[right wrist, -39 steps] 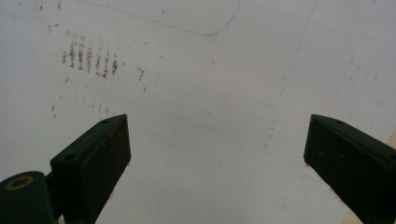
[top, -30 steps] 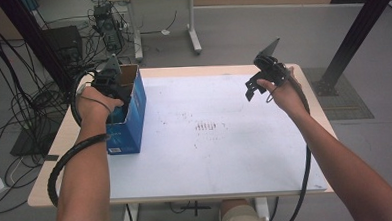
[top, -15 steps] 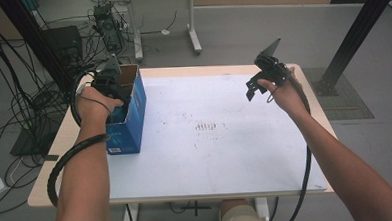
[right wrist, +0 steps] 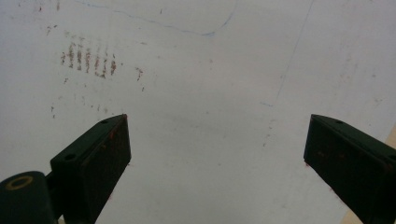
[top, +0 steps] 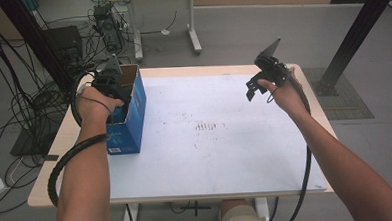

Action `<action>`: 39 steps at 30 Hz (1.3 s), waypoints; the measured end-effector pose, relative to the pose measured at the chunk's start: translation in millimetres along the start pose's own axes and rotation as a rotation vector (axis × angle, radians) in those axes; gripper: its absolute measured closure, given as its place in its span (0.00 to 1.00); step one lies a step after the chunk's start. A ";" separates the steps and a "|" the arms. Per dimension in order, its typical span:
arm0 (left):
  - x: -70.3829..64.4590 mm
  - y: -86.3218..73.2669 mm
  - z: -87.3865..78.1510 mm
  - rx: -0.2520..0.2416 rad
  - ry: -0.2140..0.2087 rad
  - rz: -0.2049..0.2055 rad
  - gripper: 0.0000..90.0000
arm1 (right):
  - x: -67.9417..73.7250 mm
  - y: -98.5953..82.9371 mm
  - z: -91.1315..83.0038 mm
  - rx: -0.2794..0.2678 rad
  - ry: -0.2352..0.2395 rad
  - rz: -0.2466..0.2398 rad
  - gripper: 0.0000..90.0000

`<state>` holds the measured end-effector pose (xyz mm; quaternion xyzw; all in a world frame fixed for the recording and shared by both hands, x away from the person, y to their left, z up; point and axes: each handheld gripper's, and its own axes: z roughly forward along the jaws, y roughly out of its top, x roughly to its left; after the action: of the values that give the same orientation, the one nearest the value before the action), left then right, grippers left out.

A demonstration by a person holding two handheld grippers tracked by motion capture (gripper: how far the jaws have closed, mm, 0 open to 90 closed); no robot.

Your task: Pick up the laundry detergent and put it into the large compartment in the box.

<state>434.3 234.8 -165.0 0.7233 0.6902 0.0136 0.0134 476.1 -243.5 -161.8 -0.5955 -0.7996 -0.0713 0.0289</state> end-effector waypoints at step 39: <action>0.5 -2.7 0.2 -0.009 -0.003 0.001 0.41 | 1.0 0.1 -1.0 -0.002 0.001 -0.004 0.08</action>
<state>431.6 235.5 -165.3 0.7237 0.6897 0.0158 0.0178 475.9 -242.7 -160.6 -0.5941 -0.8006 -0.0724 0.0286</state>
